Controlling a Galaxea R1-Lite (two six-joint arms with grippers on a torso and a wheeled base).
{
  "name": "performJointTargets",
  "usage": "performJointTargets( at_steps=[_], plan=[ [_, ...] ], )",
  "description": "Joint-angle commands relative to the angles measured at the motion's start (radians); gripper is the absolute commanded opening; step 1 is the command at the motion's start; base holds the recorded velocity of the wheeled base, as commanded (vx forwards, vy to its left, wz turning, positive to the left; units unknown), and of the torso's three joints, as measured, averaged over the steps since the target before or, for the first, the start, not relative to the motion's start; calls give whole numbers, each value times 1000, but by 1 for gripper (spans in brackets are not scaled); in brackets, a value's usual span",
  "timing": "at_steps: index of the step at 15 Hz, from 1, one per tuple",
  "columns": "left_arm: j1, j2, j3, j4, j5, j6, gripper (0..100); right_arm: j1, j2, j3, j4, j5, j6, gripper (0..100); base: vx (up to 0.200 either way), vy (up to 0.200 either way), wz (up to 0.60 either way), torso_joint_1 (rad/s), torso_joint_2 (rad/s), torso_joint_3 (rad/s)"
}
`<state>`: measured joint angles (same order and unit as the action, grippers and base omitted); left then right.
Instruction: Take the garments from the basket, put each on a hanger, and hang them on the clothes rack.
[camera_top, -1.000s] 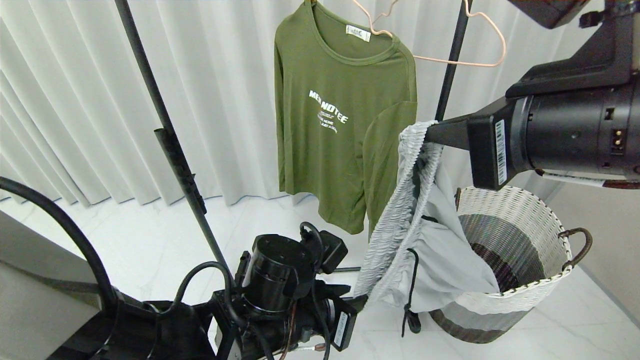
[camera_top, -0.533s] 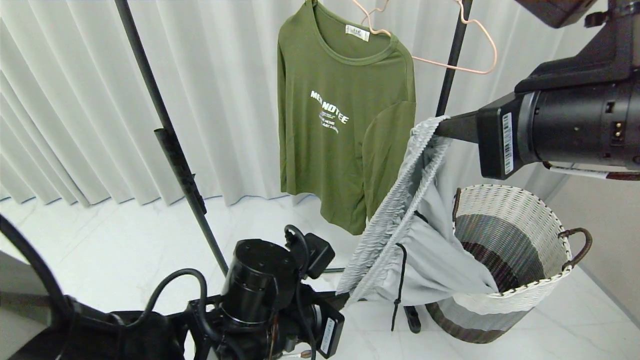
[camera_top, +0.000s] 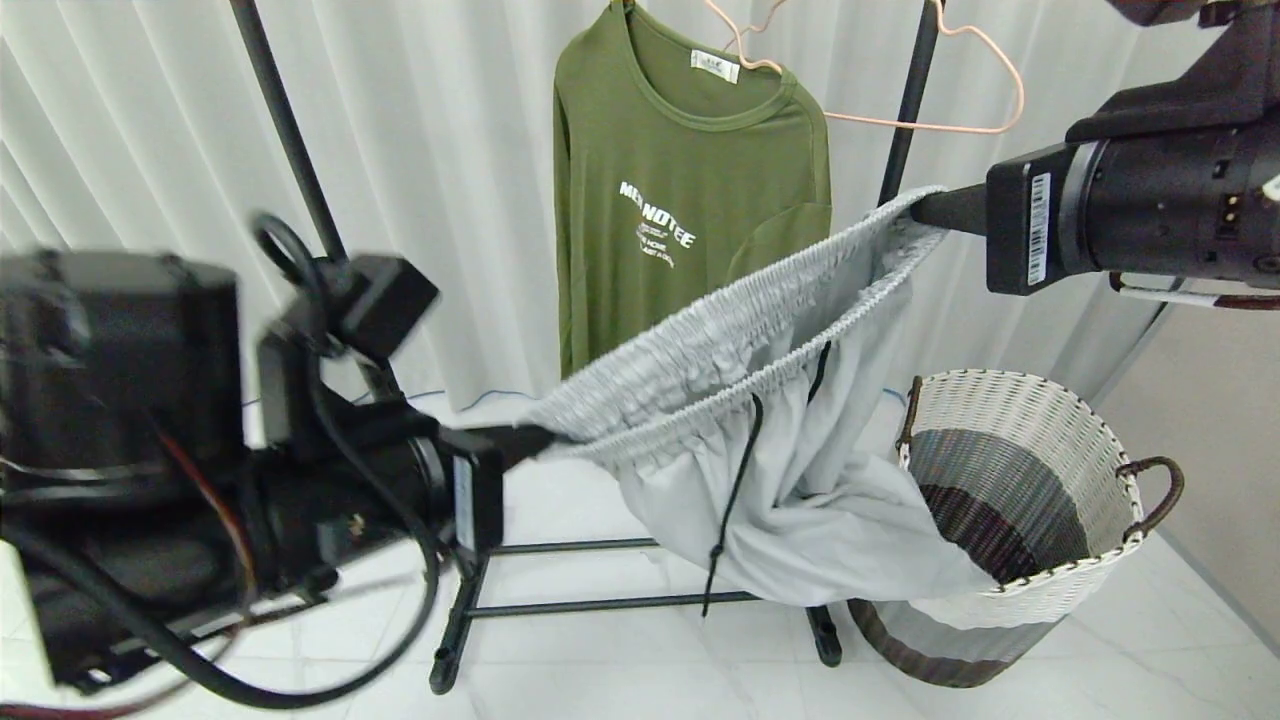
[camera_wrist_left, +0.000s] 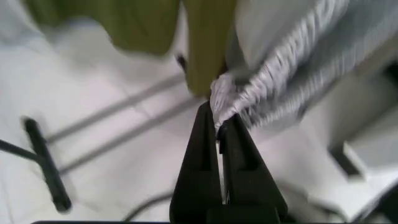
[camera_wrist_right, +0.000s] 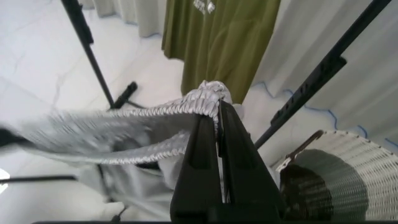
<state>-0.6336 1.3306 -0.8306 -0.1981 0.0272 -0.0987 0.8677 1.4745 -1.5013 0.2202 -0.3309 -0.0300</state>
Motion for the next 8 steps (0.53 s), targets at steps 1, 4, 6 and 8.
performJointTargets(
  at_steps=[1, 4, 6, 8],
  plan=[
    [89, -146, -344, 241, 5, 2, 0, -2, -16, 0, 2, -2, -13, 0, 0, 0, 0, 0, 0, 0],
    [26, -119, -499, 396, 53, 8, 0, -13, -69, 3, 8, 0, -37, 0, 0, 0, 0, 0, 0, 0],
    [-32, -84, -556, 402, 166, 39, 0, -26, -100, -2, 8, 1, -65, 0, 0, 0, 0, 0, 0, 0],
    [-34, -80, -556, 401, 186, 129, 0, -36, -112, -8, 1, 7, -99, 0, 0, 0, 0, 0, 0, 0]
  ],
)
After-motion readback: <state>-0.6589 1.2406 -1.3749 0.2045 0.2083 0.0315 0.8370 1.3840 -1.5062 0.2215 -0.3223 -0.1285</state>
